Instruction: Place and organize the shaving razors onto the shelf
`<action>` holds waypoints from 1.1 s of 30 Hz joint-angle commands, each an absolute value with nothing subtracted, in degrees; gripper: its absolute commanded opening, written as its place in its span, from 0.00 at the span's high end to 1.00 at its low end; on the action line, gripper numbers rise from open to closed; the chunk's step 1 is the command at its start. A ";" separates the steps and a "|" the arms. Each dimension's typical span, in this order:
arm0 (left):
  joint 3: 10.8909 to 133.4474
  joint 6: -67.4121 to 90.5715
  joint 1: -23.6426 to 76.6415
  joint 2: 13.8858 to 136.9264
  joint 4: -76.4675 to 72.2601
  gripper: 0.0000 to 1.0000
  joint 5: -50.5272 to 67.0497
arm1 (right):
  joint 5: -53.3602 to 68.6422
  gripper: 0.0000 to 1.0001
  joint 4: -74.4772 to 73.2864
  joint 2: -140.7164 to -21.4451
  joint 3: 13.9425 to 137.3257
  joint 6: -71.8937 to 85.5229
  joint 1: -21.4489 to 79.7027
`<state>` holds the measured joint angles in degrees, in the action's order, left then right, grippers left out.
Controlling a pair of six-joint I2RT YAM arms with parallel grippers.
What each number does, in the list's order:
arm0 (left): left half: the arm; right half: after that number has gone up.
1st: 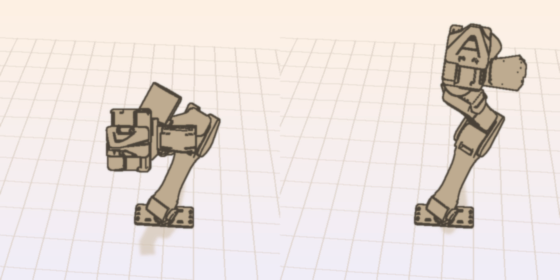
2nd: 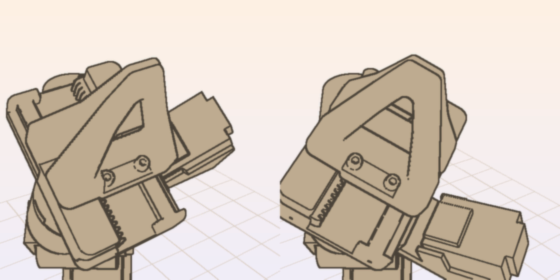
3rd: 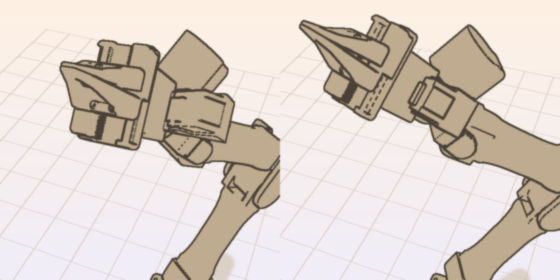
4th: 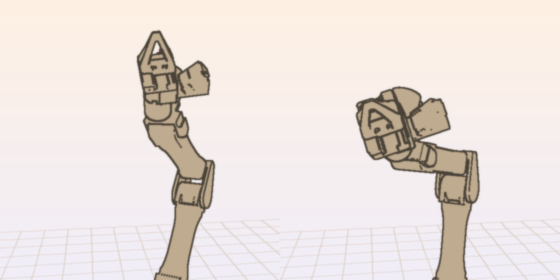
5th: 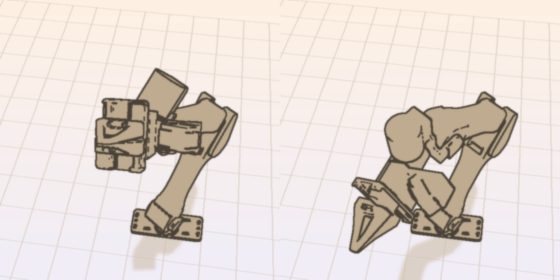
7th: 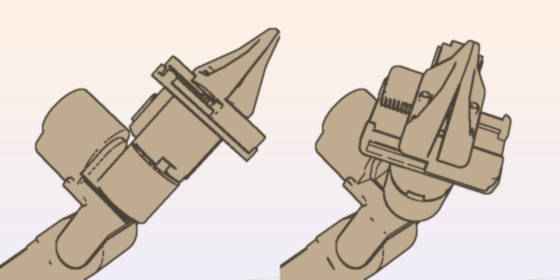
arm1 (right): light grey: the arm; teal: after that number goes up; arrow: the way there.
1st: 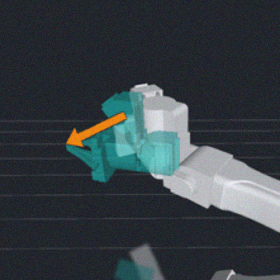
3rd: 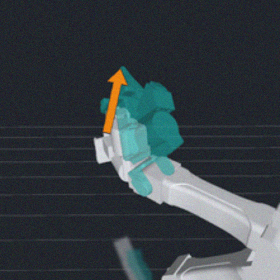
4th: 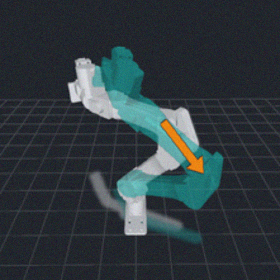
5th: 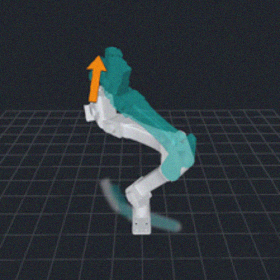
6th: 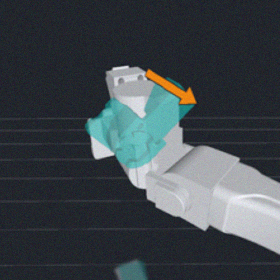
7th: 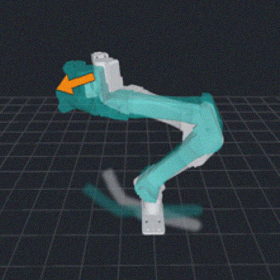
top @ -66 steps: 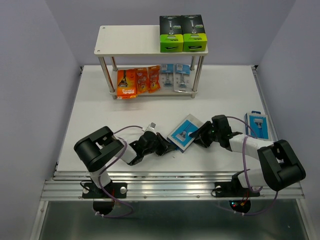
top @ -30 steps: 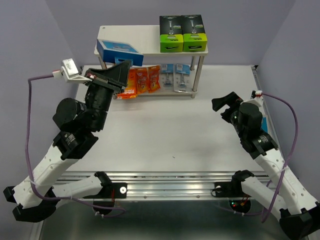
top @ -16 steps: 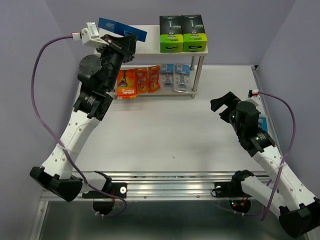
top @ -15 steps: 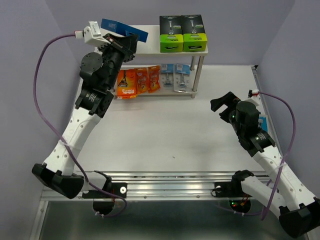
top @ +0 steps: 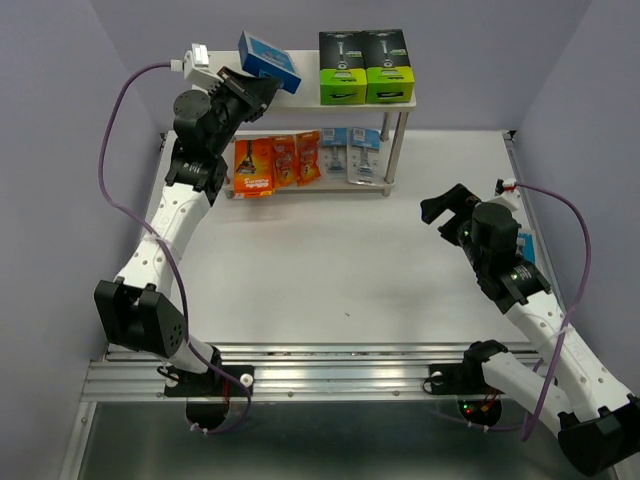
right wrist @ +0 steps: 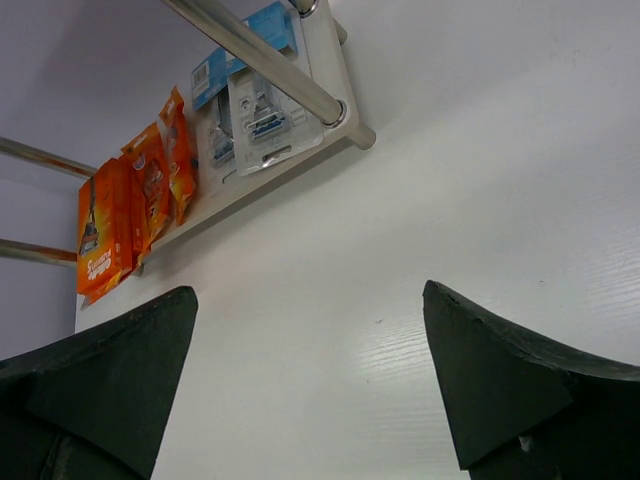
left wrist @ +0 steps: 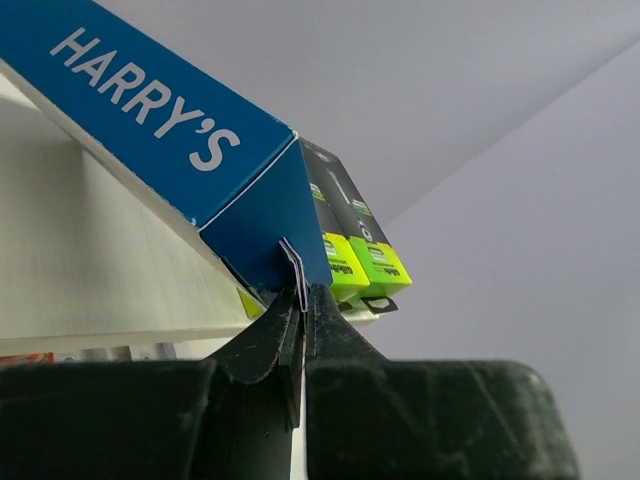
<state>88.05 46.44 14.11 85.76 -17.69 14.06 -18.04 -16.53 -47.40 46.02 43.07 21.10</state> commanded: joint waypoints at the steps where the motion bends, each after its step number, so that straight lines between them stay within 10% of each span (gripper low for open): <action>1: 85.26 50.01 13.89 84.55 -26.98 1.00 18.11 | -18.72 0.00 -15.91 -46.93 45.97 42.89 21.53; 26: 75.59 59.68 14.41 88.15 -29.79 1.00 17.40 | -20.13 0.00 -16.00 -47.20 45.70 45.26 21.53; 33: 76.11 60.47 15.20 88.59 -29.79 0.87 17.49 | -20.39 0.00 -16.00 -46.58 45.35 45.79 21.53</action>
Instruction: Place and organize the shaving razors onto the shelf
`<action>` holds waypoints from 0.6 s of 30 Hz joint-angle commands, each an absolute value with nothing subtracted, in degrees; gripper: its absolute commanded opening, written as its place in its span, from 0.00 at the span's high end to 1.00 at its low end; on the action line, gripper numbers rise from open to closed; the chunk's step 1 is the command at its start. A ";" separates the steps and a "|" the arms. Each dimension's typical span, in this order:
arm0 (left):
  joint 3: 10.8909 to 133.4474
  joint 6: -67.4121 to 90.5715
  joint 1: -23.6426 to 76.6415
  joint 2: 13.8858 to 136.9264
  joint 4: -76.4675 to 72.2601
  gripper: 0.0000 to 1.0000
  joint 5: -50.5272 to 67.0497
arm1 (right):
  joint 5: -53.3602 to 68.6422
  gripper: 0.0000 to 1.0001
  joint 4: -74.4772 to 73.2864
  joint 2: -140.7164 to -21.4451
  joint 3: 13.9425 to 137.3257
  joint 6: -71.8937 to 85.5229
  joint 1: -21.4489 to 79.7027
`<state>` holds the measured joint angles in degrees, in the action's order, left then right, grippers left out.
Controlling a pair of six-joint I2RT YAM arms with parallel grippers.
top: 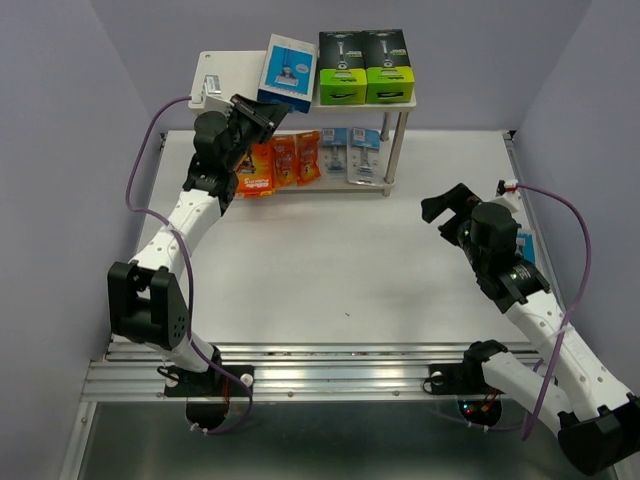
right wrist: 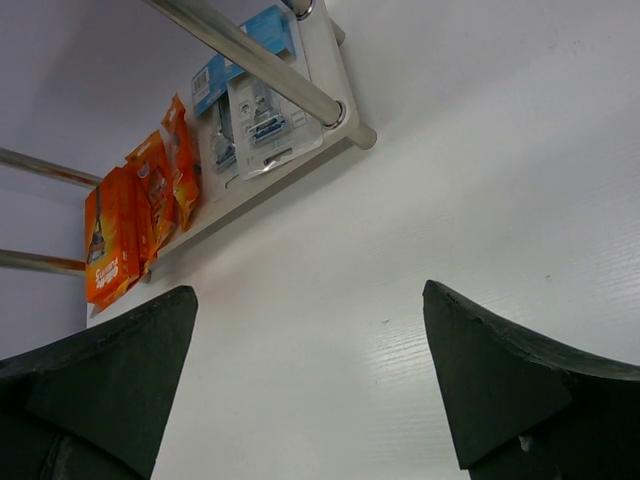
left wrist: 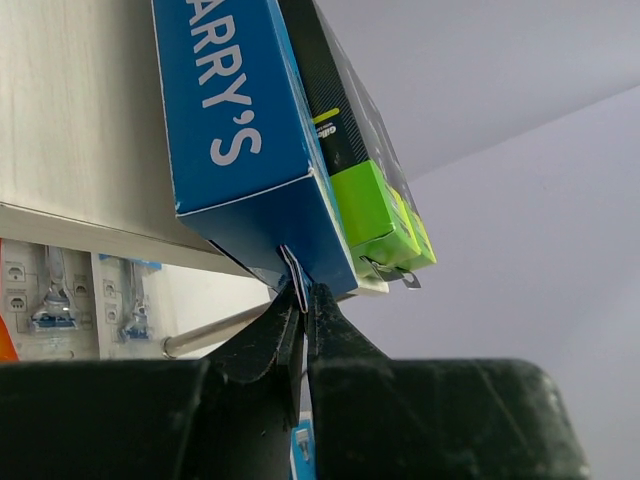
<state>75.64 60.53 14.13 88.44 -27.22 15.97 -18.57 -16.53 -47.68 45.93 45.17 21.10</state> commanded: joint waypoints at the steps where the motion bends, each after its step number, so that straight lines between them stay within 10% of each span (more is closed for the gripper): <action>1: 76.20 60.21 15.47 88.59 -29.79 0.85 17.58 | -20.65 0.00 -16.00 -46.32 45.35 45.79 21.53; 18: 76.46 61.08 16.35 88.77 -29.00 0.71 17.14 | -20.74 0.00 -16.00 -45.70 45.00 46.05 21.53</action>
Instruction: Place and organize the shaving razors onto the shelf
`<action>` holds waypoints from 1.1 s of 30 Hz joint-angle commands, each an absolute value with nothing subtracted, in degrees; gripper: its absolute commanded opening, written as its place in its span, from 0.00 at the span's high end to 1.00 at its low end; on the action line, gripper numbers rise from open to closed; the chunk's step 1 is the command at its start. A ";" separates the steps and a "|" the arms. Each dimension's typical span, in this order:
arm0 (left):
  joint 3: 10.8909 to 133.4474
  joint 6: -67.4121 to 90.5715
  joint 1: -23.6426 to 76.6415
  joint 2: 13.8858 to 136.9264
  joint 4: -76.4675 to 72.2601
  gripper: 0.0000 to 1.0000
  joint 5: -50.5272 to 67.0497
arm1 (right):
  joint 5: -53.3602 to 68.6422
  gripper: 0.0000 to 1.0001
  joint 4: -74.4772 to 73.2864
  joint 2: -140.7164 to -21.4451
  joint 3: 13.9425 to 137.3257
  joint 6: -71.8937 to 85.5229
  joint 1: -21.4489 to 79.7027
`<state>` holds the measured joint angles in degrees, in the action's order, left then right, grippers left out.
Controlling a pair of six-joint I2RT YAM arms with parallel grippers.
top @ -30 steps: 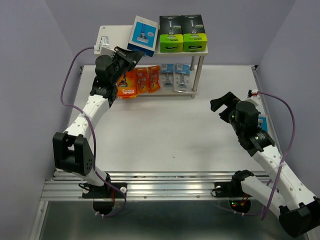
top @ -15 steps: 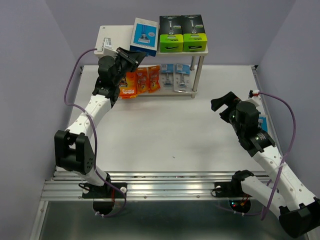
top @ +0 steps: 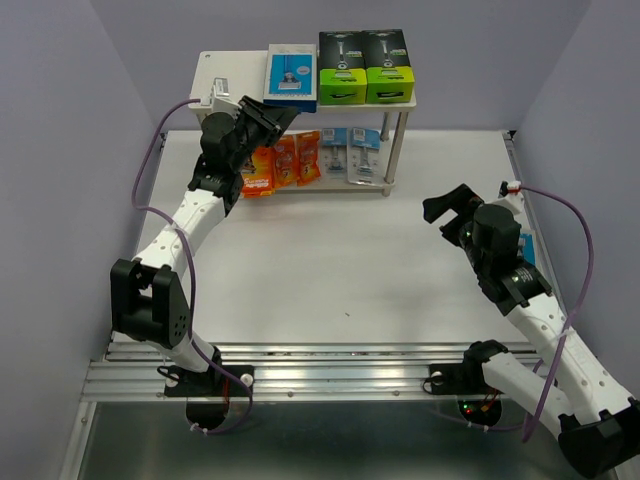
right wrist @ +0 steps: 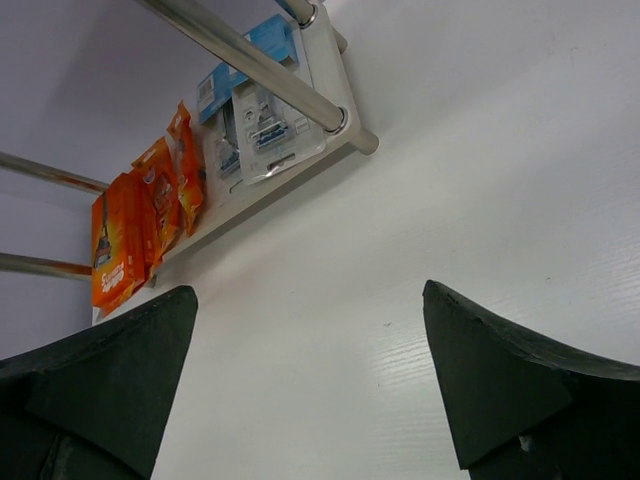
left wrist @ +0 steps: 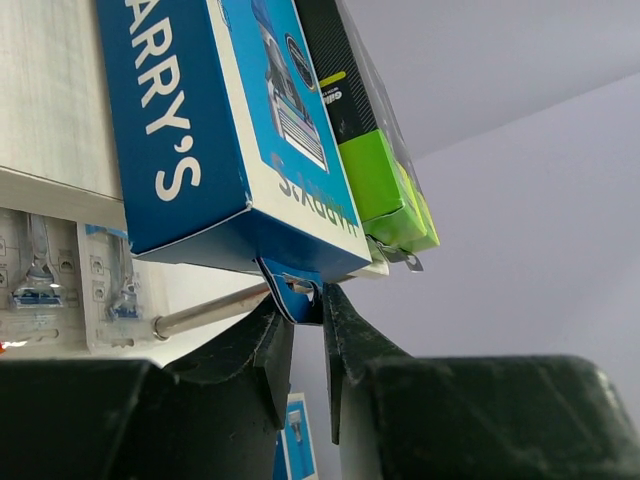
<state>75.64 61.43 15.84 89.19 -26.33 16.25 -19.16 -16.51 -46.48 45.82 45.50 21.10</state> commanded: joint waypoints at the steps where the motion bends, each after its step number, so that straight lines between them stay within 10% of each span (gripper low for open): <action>1: 76.46 61.17 16.35 88.94 -28.83 0.71 17.23 | -20.74 0.00 -16.00 -45.62 45.17 46.05 21.53; 33: 82.18 59.85 16.17 92.46 -26.72 0.58 18.28 | -20.83 0.00 -16.00 -46.23 45.44 46.32 21.53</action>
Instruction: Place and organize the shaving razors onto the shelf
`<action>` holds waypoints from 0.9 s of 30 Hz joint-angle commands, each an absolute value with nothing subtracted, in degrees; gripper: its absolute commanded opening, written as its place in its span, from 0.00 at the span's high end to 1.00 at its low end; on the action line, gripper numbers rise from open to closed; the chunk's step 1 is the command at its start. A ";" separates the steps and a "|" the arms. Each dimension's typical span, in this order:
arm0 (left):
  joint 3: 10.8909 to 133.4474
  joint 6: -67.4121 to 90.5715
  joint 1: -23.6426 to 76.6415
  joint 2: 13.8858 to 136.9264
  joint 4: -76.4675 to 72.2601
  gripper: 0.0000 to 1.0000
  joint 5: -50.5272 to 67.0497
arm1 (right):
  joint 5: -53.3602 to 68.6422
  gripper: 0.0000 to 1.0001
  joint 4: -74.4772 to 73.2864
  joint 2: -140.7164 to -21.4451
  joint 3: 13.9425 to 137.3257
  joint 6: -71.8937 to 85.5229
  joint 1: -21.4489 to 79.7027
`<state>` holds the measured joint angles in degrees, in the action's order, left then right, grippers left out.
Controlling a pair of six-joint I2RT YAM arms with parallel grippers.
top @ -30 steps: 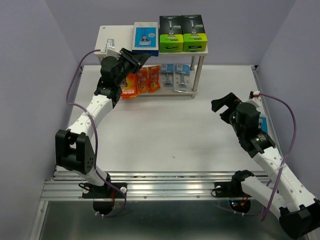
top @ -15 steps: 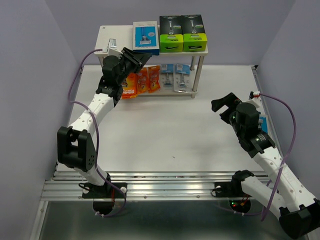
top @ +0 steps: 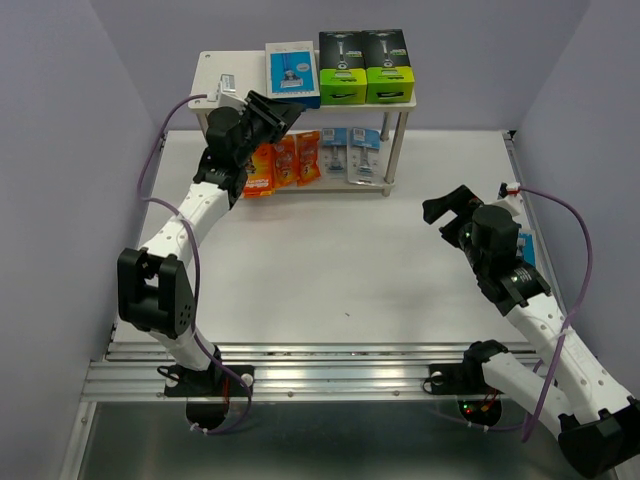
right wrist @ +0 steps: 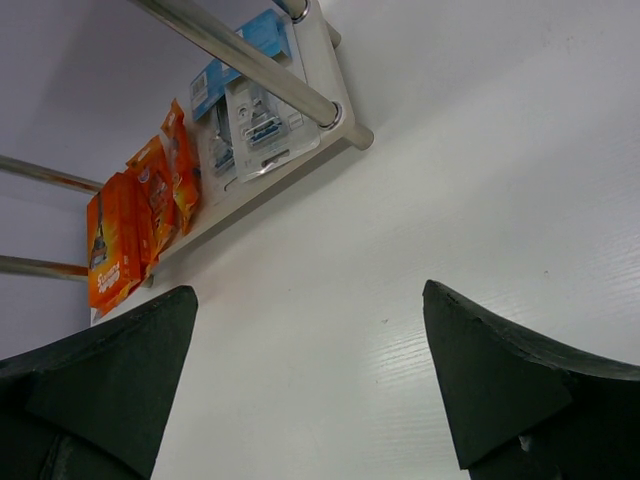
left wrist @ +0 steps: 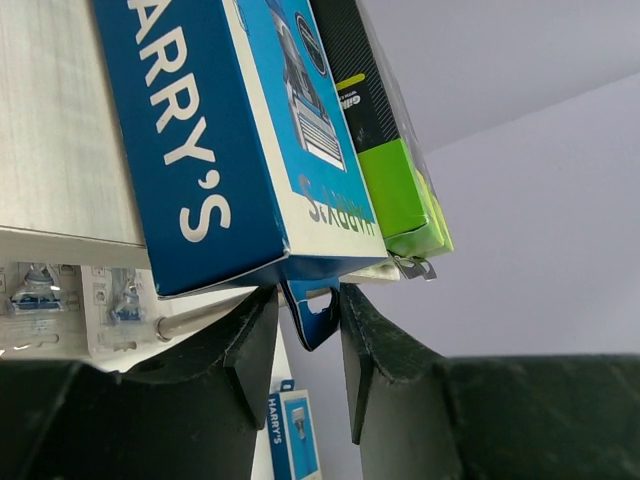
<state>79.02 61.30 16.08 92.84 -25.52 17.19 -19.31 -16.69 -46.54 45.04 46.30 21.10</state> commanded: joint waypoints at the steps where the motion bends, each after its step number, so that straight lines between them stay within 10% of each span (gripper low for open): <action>1: 82.26 59.77 16.08 92.46 -26.63 0.58 18.28 | -20.83 0.00 -16.00 -46.14 45.35 46.32 21.53; 7: 82.88 59.33 15.91 92.46 -25.58 0.52 18.02 | -21.09 0.00 -16.35 -45.35 45.26 46.05 21.53; 17: 74.45 58.01 15.64 84.39 -24.70 0.01 19.86 | -28.28 0.00 -23.55 -49.12 48.86 44.40 21.53; 27: 54.42 51.42 18.01 63.47 -18.12 0.01 14.78 | -18.65 0.00 -28.04 -61.68 52.99 37.45 -6.91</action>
<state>58.08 56.38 16.69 70.94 -20.64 18.74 -24.60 -26.17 -58.02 49.84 41.78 7.60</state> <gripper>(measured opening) 0.986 0.998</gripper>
